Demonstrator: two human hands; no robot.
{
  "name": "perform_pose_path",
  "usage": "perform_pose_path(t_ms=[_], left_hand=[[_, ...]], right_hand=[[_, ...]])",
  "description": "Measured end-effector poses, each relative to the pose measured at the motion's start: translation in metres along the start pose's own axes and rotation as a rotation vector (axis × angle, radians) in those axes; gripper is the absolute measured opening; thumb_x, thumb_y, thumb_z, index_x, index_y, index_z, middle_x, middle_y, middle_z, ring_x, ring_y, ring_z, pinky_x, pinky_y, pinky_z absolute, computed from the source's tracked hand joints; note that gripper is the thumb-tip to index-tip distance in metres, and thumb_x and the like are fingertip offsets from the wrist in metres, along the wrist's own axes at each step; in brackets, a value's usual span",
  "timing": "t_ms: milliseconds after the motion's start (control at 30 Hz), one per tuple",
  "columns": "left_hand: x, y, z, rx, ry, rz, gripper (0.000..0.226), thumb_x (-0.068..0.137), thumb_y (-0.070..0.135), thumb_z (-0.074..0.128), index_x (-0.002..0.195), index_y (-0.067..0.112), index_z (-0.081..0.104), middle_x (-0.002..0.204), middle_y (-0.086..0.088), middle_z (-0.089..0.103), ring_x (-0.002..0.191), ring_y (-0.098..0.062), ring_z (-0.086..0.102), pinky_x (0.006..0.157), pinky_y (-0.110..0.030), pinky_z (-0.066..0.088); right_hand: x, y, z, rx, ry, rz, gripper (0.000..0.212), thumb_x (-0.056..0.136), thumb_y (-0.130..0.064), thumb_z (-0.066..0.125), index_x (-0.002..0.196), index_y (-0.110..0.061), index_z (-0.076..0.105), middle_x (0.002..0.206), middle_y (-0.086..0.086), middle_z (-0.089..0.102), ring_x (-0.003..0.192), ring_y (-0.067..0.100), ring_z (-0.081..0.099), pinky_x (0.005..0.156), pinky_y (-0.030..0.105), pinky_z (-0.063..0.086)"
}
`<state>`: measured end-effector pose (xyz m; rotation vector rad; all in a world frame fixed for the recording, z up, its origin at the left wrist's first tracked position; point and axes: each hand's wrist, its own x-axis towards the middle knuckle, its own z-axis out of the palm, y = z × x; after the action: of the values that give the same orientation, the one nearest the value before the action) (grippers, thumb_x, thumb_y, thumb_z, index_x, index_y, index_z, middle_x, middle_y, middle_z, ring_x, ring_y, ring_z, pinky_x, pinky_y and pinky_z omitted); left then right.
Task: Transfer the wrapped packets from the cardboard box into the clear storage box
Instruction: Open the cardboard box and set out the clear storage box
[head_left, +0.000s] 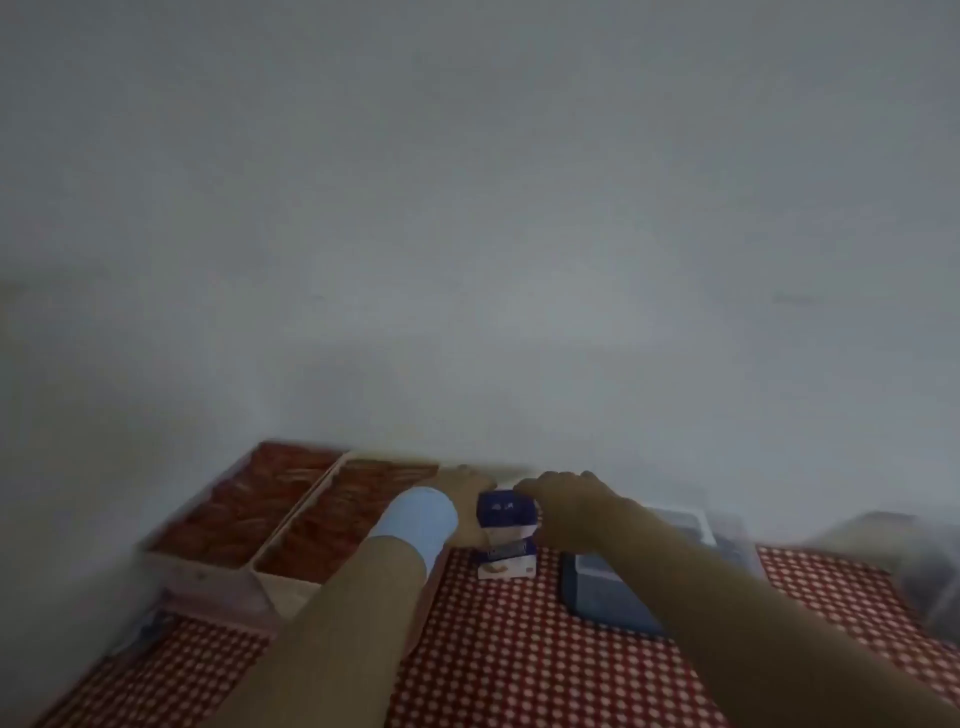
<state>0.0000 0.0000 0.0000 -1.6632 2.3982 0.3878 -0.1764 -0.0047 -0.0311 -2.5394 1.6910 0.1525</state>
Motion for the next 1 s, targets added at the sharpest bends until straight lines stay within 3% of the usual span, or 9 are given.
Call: perform_pose_path(t_ms=[100, 167, 267, 533, 633, 700, 867, 933, 1000], left_hand=[[0.014, -0.009, 0.033, -0.037, 0.078, 0.034, 0.055, 0.078, 0.024, 0.076, 0.127, 0.017, 0.053, 0.12, -0.006, 0.062, 0.104, -0.028, 0.061, 0.092, -0.041, 0.053], [0.023, -0.018, 0.055, -0.094, 0.198, 0.018, 0.067, 0.077, 0.025, 0.075, 0.137, 0.025, 0.046, 0.124, -0.002, 0.062, 0.105, -0.026, 0.062, 0.093, -0.039, 0.052], [0.03, -0.03, 0.075, -0.237, 0.344, 0.009, 0.065, 0.077, 0.021, 0.074, 0.135, 0.032, 0.046, 0.123, -0.001, 0.063, 0.104, -0.024, 0.062, 0.094, -0.041, 0.052], [-0.01, -0.019, 0.086, -0.412, 0.38, 0.04, 0.064, 0.079, 0.05, 0.056, 0.141, 0.036, 0.043, 0.129, -0.003, 0.058, 0.11, -0.026, 0.06, 0.097, -0.045, 0.05], [-0.016, -0.016, 0.092, -0.472, 0.419, 0.015, 0.071, 0.074, 0.068, 0.041, 0.141, 0.042, 0.041, 0.131, -0.002, 0.057, 0.11, -0.025, 0.06, 0.096, -0.044, 0.051], [-0.022, -0.013, 0.093, -0.548, 0.431, -0.013, 0.071, 0.073, 0.07, 0.039, 0.139, 0.044, 0.042, 0.134, -0.003, 0.056, 0.112, -0.024, 0.06, 0.099, -0.043, 0.05], [-0.032, -0.002, 0.093, -0.661, 0.445, -0.021, 0.046, 0.101, 0.042, 0.045, 0.145, 0.031, 0.044, 0.141, -0.005, 0.056, 0.121, -0.024, 0.056, 0.101, -0.034, 0.045], [-0.03, 0.002, 0.095, -0.726, 0.442, 0.0, 0.042, 0.104, 0.035, 0.043, 0.146, 0.028, 0.044, 0.139, -0.007, 0.056, 0.119, -0.023, 0.057, 0.083, -0.02, 0.047], [-0.028, 0.004, 0.098, -0.808, 0.45, 0.04, 0.04, 0.106, 0.028, 0.042, 0.145, 0.025, 0.045, 0.134, -0.006, 0.057, 0.103, -0.011, 0.06, 0.062, -0.008, 0.044]], right_hand=[[0.009, -0.003, 0.025, -0.03, -0.03, 0.029, 0.061, 0.095, -0.049, 0.056, 0.149, -0.031, 0.032, 0.139, 0.0, 0.055, 0.126, 0.026, 0.052, 0.108, 0.049, 0.032], [0.011, -0.007, 0.037, -0.023, 0.014, 0.029, 0.065, 0.096, -0.04, 0.059, 0.152, -0.03, 0.027, 0.142, 0.0, 0.054, 0.127, 0.025, 0.052, 0.109, 0.05, 0.032], [0.004, -0.013, 0.043, -0.039, 0.09, 0.034, 0.068, 0.092, -0.033, 0.064, 0.15, -0.028, 0.028, 0.136, 0.001, 0.057, 0.123, 0.026, 0.054, 0.11, 0.051, 0.029], [-0.049, -0.04, 0.042, -0.107, 0.272, 0.113, 0.075, 0.087, -0.055, 0.063, 0.149, -0.032, 0.029, 0.132, 0.0, 0.059, 0.121, 0.025, 0.055, 0.114, 0.059, 0.016], [-0.066, -0.05, 0.042, -0.139, 0.353, 0.168, 0.078, 0.089, -0.067, 0.054, 0.152, -0.033, 0.024, 0.144, 0.004, 0.049, 0.129, 0.027, 0.05, 0.117, 0.062, 0.011], [-0.073, -0.051, 0.042, -0.101, 0.428, 0.153, 0.076, 0.09, -0.062, 0.056, 0.153, -0.034, 0.024, 0.154, 0.005, 0.038, 0.135, 0.028, 0.045, 0.118, 0.059, 0.011], [-0.071, -0.037, 0.052, -0.034, 0.649, -0.017, 0.045, 0.091, -0.041, 0.065, 0.133, -0.031, 0.055, 0.145, -0.003, 0.048, 0.127, 0.021, 0.052, 0.117, 0.048, 0.021], [-0.064, -0.03, 0.06, -0.092, 0.721, -0.081, 0.03, 0.085, -0.036, 0.073, 0.114, -0.028, 0.071, 0.136, 0.0, 0.06, 0.117, 0.023, 0.061, 0.112, 0.051, 0.03], [-0.058, -0.024, 0.067, -0.157, 0.796, -0.129, 0.02, 0.077, -0.033, 0.082, 0.095, -0.028, 0.077, 0.121, 0.0, 0.069, 0.103, 0.023, 0.067, 0.105, 0.053, 0.039]])
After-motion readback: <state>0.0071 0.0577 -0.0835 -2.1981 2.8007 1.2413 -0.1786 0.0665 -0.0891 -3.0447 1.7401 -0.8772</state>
